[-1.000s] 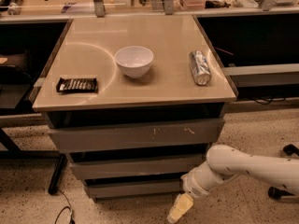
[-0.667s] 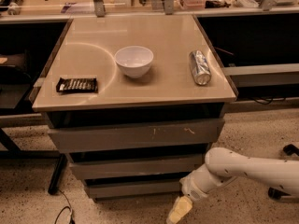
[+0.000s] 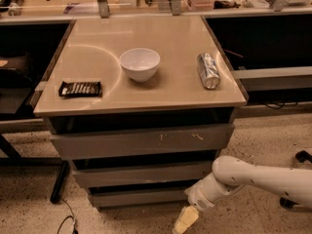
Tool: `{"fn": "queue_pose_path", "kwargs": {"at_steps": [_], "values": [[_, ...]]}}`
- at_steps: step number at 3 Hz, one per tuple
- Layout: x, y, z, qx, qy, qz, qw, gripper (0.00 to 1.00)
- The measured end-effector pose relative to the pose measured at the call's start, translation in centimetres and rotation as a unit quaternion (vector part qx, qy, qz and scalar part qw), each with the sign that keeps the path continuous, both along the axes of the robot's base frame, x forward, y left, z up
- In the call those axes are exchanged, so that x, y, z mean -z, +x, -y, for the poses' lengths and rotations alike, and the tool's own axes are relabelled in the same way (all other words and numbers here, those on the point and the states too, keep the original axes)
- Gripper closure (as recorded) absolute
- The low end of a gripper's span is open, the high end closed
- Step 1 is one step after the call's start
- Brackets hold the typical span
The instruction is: Open bottom drawer
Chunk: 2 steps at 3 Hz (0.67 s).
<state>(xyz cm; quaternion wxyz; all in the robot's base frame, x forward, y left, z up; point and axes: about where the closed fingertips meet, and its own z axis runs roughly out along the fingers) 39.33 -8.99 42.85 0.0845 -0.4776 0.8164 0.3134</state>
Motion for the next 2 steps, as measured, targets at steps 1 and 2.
{"fn": "queue_pose_path", "kwargs": {"at_steps": [1, 2], "values": [[4.2, 2.4, -0.6, 0.006, 0.014, 0.006, 0.9999, 0.00], [7.6, 5.2, -0.8, 0.017, 0.020, 0.029, 0.9992, 0.00]]}}
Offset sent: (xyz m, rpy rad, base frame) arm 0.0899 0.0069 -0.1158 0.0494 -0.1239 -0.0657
